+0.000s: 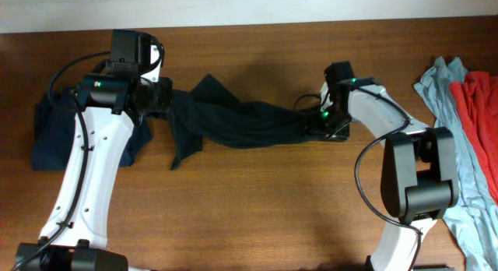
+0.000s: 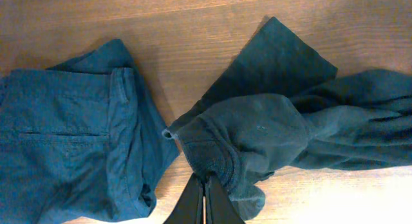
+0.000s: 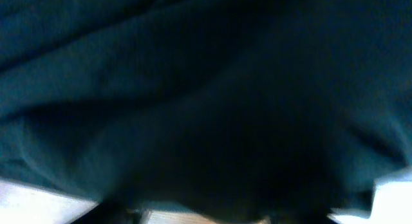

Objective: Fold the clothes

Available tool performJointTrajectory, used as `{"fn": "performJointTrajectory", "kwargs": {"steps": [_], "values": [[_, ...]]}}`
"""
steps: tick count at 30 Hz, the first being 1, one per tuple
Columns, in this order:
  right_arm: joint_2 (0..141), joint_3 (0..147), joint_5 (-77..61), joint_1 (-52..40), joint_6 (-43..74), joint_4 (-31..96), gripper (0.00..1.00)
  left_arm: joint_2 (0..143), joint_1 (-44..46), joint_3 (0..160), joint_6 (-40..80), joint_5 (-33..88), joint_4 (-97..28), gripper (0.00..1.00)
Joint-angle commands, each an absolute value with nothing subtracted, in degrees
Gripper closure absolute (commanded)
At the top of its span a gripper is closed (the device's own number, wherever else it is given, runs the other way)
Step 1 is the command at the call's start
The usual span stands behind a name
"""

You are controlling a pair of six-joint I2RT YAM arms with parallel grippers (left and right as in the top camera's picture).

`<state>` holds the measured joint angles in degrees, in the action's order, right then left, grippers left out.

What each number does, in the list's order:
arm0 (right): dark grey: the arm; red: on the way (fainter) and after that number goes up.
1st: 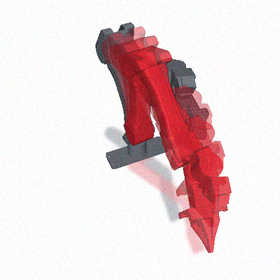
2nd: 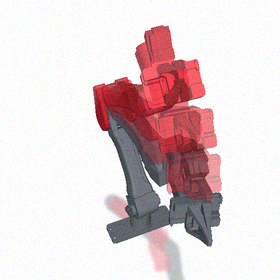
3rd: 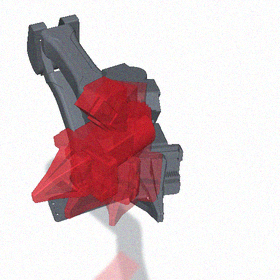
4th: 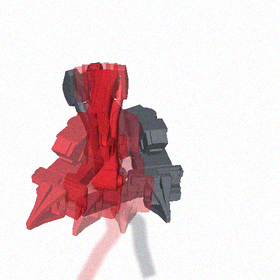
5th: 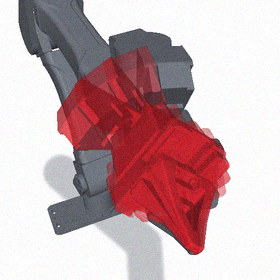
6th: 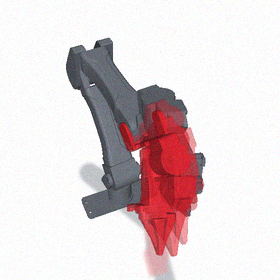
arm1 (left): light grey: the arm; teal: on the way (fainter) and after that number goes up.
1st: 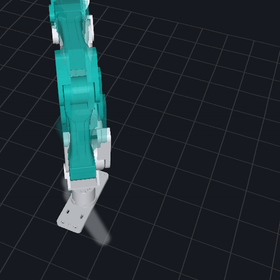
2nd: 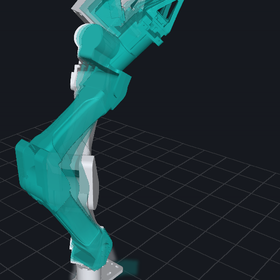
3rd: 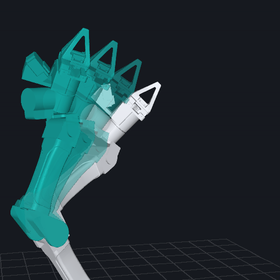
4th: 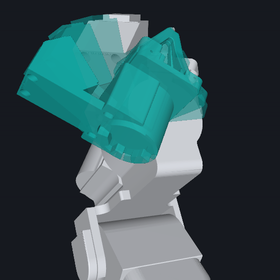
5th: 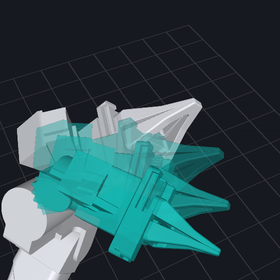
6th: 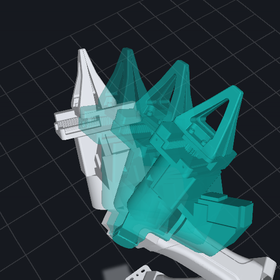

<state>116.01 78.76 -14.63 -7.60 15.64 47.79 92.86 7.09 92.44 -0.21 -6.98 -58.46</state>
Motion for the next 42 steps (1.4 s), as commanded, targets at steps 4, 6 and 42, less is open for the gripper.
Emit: {"fn": "performJointTrajectory", "kwargs": {"steps": [4, 6, 42], "values": [[113.6, 79.3, -18.8, -8.2, 15.9, 49.2, 0.96, 92.5, 6.9, 92.6, -1.1, -6.6, -58.4, 0.96], [111.5, 80.4, -18.0, -8.2, 15.3, 53.9, 0.96, 92.5, 6.9, 92.6, -1.8, -6.6, -58.3, 0.95], [106.3, 76.5, -10.1, -8.2, 17.7, 60.9, 0.87, 92.5, 6.9, 92.6, -2.6, -6.6, -57.7, 0.93]]}}
